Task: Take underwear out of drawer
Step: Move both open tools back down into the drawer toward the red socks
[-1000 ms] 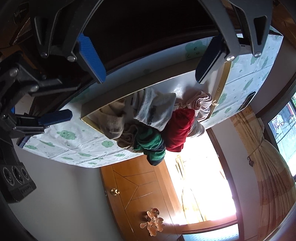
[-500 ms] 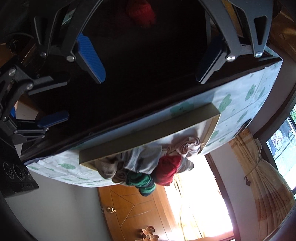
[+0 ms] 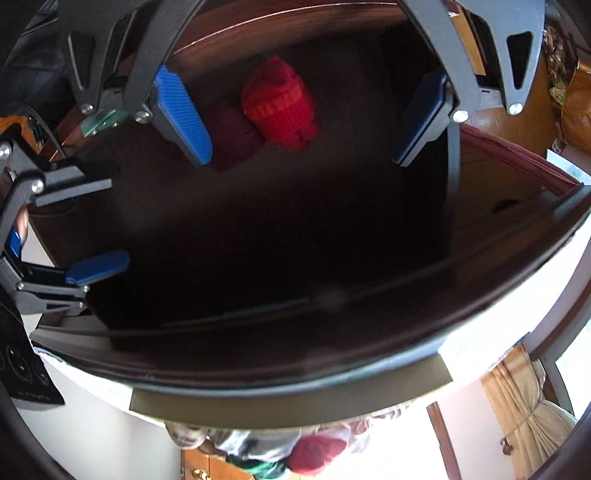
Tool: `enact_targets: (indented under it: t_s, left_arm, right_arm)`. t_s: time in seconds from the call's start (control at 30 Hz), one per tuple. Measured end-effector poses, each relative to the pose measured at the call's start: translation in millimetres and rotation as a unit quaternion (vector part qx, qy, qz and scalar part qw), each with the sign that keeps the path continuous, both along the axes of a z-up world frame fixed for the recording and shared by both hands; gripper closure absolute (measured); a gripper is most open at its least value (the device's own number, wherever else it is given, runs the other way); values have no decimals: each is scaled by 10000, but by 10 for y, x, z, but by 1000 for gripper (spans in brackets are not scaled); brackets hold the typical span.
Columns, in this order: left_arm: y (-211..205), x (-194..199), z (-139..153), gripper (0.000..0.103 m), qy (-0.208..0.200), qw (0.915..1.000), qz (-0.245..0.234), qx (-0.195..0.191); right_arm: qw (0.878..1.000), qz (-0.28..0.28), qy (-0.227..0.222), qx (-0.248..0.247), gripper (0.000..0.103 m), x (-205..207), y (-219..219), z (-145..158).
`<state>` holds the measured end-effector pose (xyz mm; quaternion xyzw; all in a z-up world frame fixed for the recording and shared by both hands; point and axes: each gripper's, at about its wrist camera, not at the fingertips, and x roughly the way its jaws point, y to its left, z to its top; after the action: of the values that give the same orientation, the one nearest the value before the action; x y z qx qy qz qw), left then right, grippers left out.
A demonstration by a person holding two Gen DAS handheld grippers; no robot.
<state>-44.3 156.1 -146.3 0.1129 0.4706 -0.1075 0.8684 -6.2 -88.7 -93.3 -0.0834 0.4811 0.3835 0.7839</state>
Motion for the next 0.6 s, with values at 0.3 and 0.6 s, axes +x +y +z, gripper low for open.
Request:
enact_targets:
  t_s: [0.3, 0.6]
  left_arm:
    - [60, 76, -169, 23, 605, 9978, -123, -224]
    - [181, 217, -340, 25, 1195, 9907, -46, -643]
  right_arm:
    - [9984, -34, 552, -105, 23, 253, 153, -198]
    - [9977, -58, 658, -127, 23, 310, 159, -320]
